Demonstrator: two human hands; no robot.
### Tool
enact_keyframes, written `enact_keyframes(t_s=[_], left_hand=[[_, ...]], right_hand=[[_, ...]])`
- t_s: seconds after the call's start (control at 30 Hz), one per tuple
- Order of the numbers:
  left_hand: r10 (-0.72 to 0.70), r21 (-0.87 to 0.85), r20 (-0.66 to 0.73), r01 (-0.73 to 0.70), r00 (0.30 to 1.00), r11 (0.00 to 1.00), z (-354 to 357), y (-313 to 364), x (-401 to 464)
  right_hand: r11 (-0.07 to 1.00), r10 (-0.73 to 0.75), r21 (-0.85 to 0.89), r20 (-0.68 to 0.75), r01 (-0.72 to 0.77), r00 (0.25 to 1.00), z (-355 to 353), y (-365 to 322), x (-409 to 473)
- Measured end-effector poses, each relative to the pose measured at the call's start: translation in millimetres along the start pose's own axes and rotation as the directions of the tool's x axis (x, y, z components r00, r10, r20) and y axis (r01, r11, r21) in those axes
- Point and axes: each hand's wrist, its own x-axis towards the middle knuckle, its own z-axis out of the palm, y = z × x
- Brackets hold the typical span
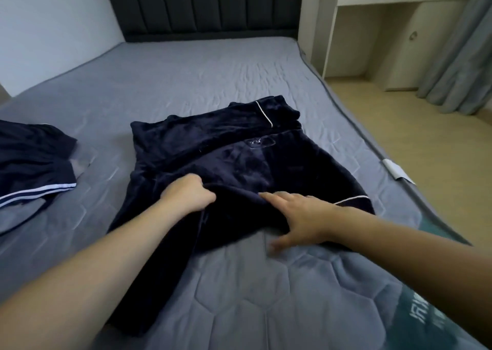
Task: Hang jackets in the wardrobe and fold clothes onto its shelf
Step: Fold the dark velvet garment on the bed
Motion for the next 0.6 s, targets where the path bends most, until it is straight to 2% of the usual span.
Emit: enact_keyframes(t_s=[0.03,0.07,0.1,0.17,0.2,0.27,0.37,0.43,0.5,0.53,0.6], left_hand=[[0.03,0.185,-0.09,-0.013,0.996,0.983,14,-2,-4],[0.131,0.343,-0.169,-0.066,0.977,0.937,31,-1,-12],[0.263,0.478,-0.191,-0.144,0.946,0.866,46,1,-25],[0.426,0.661,-0.113,-0.252,0.898,0.706,64,3,-48],[0.428,0.713,-0.065,-0.258,0.901,0.652,61,0,-52],[0.311,0.736,-0.025,-0.193,0.95,0.648,30,-8,-47],[0.039,0.735,0.055,-0.067,0.998,0.675,-32,-14,-15],[-0.078,0.732,0.035,0.027,0.996,0.681,-67,-14,8],[-0.109,0.773,-0.077,0.128,0.991,0.621,-92,-17,31],[-0.074,0.799,-0.158,0.171,0.985,0.576,-99,-18,42],[0.082,0.84,-0.29,0.213,0.953,0.499,-107,-25,68]], right_hand=[[0.991,0.034,-0.131,-0.005,-0.034,0.999,4,2,3],[0.983,0.083,-0.165,-0.022,-0.086,0.996,3,6,7],[0.979,0.134,-0.148,-0.038,-0.139,0.99,-3,12,13],[0.956,0.238,-0.174,-0.015,-0.237,0.971,-21,25,26],[0.927,0.292,-0.248,0.005,-0.282,0.956,-30,32,34],[0.823,0.451,-0.411,0.053,-0.392,0.891,-45,40,50],[0.6,0.723,-0.6,0.124,-0.53,0.679,-63,41,84],[0.515,0.795,-0.634,0.104,-0.577,0.597,-78,36,106],[0.502,0.796,-0.582,0.021,-0.64,0.605,-92,33,122],[0.502,0.774,-0.557,-0.052,-0.661,0.631,-99,35,128],[0.519,0.688,-0.502,-0.234,-0.691,0.687,-107,39,138]])
